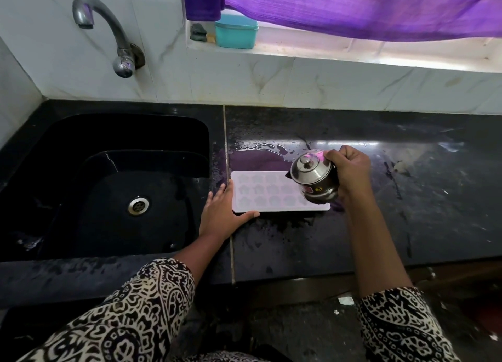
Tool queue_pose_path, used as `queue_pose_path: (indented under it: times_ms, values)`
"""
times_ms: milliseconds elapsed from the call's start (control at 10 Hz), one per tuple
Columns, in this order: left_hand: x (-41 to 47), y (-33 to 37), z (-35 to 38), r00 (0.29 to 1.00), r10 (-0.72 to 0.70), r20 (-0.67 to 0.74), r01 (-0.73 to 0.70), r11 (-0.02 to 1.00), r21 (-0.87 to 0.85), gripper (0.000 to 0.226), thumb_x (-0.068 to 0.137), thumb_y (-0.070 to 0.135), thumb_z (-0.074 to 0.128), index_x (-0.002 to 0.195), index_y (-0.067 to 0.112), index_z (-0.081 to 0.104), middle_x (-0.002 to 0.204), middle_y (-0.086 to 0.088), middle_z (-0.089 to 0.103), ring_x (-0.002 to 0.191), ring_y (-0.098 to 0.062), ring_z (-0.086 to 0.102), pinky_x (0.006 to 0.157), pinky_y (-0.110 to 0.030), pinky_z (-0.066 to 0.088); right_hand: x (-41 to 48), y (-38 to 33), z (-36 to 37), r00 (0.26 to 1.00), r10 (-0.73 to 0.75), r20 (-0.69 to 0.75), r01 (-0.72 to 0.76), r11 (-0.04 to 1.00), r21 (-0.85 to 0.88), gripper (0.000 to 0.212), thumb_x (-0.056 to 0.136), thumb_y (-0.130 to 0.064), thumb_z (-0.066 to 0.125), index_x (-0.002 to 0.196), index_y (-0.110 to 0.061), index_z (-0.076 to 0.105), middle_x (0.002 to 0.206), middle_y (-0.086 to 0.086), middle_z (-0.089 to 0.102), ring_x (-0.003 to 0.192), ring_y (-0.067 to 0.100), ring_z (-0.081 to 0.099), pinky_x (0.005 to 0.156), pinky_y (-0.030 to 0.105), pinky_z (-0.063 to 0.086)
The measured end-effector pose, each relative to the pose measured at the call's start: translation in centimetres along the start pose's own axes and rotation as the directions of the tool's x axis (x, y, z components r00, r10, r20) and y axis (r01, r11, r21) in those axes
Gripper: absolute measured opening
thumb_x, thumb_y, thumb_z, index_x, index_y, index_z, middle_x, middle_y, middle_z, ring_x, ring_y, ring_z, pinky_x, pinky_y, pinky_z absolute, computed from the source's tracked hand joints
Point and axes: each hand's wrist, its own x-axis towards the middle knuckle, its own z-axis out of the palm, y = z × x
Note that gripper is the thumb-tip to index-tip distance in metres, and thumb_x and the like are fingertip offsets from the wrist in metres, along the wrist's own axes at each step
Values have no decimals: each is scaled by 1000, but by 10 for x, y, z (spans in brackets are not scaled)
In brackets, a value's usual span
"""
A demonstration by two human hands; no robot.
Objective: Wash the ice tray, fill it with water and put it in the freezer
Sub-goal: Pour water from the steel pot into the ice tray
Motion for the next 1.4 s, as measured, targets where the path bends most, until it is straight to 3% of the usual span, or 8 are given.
queue_pose_path:
  times_ms: [200, 700, 900, 1100, 1300, 1400]
  values:
    - [-1, -1, 1, 1000, 0, -1, 0, 1000, 2, 112, 72, 79, 53, 154, 14, 11, 160, -3, 21, 148, -11, 10, 120, -33, 2, 0, -1, -7, 999, -42, -2, 42, 996, -79, 39, 73, -4, 65, 51, -19, 36, 50, 0, 33, 45, 8, 28, 41, 17, 27]
    - [-1, 0, 0, 1000, 4, -9, -4, 1000, 3, 111, 73, 78, 53, 154, 14, 11, 160, -3, 21, 148, -10, 10, 119, -32, 1, 3, 0, -10, 997, -71, 13, 72, 988, -137, 37, 73, -9, 67, 52, -21, 38, 51, 1, 37, 48, 11, 32, 50, 24, 33]
    - [-1, 1, 0, 1000, 1, -6, -1, 1000, 2, 111, 73, 77, 54, 154, 14, 11, 160, -3, 21, 148, -10, 10, 119, -32, 2, 3, -2, -8, 997, -75, 22, 77, 987, -139, 41, 73, -7, 67, 49, -21, 36, 44, -9, 33, 45, 9, 28, 48, 22, 29]
    - [-2, 1, 1, 1000, 1, -17, 0, 1000, 3, 111, 73, 77, 55, 154, 14, 11, 160, -3, 21, 148, -11, 11, 119, -32, 2, 1, -4, -7, 997, -72, 28, 75, 985, -157, 38, 73, -5, 66, 52, -19, 37, 49, -2, 35, 47, 11, 30, 48, 22, 32]
    - [-1, 1, 0, 1000, -2, -9, 2, 1000, 8, 111, 73, 77, 54, 154, 14, 10, 160, -3, 21, 148, -11, 10, 119, -32, 2, 1, -6, -6, 996, -75, 41, 80, 985, -155, 40, 75, -5, 66, 51, -20, 37, 40, -13, 35, 43, 6, 31, 44, 18, 33]
    - [-1, 1, 0, 1000, 0, -8, 0, 1000, 8, 111, 73, 77, 54, 154, 14, 11, 160, -3, 21, 148, -11, 10, 119, -33, 2, 0, -6, -6, 996, -78, 42, 84, 983, -163, 39, 75, -6, 66, 52, -20, 38, 43, -11, 37, 45, 8, 33, 46, 19, 35]
